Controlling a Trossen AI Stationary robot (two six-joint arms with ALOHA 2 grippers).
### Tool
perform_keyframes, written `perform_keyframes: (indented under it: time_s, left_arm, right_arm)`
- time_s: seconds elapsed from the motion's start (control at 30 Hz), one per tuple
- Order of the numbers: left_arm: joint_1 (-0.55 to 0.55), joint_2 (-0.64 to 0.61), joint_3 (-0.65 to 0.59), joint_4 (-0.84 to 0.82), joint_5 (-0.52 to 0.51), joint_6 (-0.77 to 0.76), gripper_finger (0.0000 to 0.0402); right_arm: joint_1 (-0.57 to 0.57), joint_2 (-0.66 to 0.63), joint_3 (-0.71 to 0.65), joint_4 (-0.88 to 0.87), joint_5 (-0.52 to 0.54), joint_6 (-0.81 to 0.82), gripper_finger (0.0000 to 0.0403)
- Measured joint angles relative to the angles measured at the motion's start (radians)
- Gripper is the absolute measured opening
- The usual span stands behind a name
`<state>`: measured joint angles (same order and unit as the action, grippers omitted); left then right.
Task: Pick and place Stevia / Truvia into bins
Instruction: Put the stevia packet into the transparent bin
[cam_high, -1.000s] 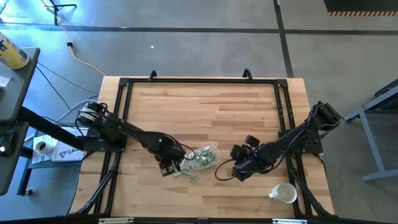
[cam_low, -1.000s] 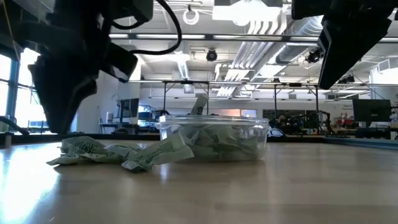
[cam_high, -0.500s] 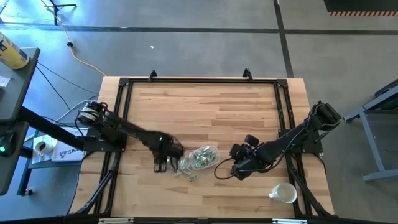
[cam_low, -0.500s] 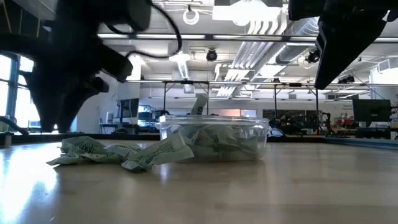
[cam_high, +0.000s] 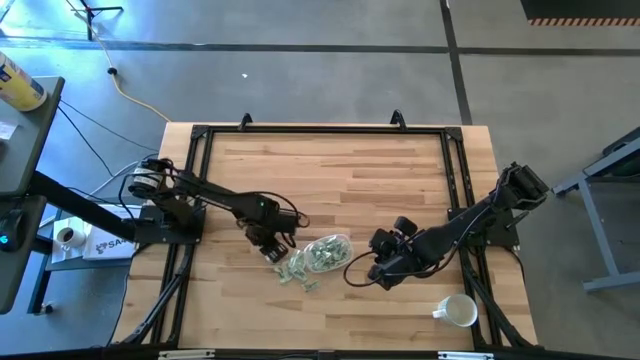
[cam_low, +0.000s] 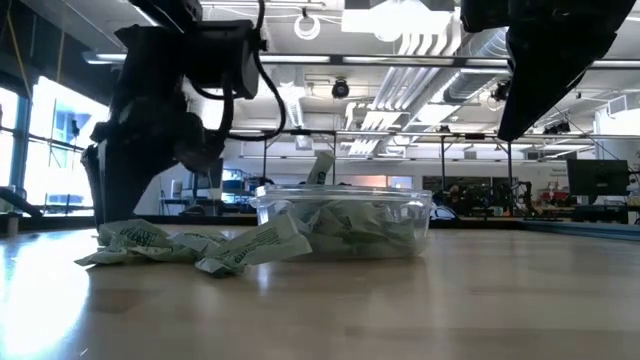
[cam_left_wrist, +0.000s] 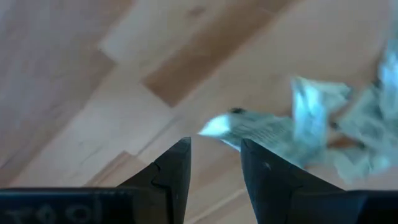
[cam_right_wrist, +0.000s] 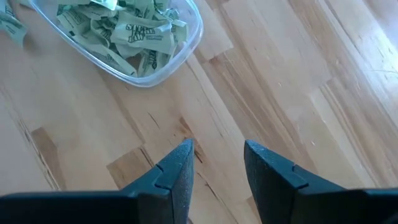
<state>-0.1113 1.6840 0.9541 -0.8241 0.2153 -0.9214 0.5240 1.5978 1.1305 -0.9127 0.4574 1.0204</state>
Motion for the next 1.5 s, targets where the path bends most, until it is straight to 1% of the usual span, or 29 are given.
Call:
perform_keyframes:
  time_s: [0.17, 0.27, 0.33, 0.4, 0.53, 0.6, 0.67, 0.77, 1.0, 1.2, 1.33, 1.5]
  left_arm:
    - [-0.009, 0.000, -0.009, 0.028, -0.045, -0.119, 0.0175]
    - [-0.008, 0.000, -0.010, 0.066, -0.051, -0.134, 0.0175]
    - [-0.008, 0.000, -0.009, 0.096, -0.085, -0.134, 0.0175]
    - [-0.007, 0.000, -0.009, 0.107, -0.146, -0.134, 0.0175]
    - [0.008, 0.000, -0.009, 0.084, -0.308, -0.095, 0.0175]
    - [0.025, 0.000, -0.009, 0.082, -0.351, -0.066, 0.0175]
    - [0.042, -0.003, 0.005, 0.061, -0.356, -0.056, 0.0175]
    - [0.059, -0.026, 0.037, 0.056, -0.354, -0.087, 0.0175]
    - [0.072, -0.049, 0.059, 0.039, -0.349, -0.234, 0.0175]
    - [0.072, -0.040, 0.017, 0.067, -0.273, -0.294, 0.0175]
    - [0.072, -0.040, -0.013, 0.119, -0.274, -0.307, 0.0175]
    - [0.072, -0.030, -0.071, 0.255, -0.275, -0.314, 0.0175]
  right_arm:
    - [0.000, 0.000, 0.000, -0.001, 0.009, -0.005, 0.0133]
    - [-0.005, 0.000, 0.000, -0.002, 0.023, -0.020, 0.0133]
    - [-0.009, 0.000, 0.000, -0.003, 0.027, -0.032, 0.0133]
    - [-0.014, 0.000, 0.000, -0.005, 0.027, -0.037, 0.0133]
    - [-0.016, 0.000, 0.000, -0.008, 0.033, -0.058, 0.0133]
    - [-0.017, 0.000, 0.000, -0.014, 0.031, -0.059, 0.0133]
    - [-0.018, 0.000, 0.000, -0.023, 0.015, -0.060, 0.0133]
    - [-0.019, 0.000, 0.000, -0.034, 0.005, -0.057, 0.0133]
    - [-0.020, 0.000, 0.000, -0.043, 0.010, -0.053, 0.0133]
    - [-0.020, 0.000, 0.000, -0.049, 0.041, -0.050, 0.0134]
    - [-0.020, 0.000, 0.000, -0.049, 0.057, -0.052, 0.0134]
    - [-0.020, 0.000, 0.000, -0.058, 0.057, -0.052, 0.0134]
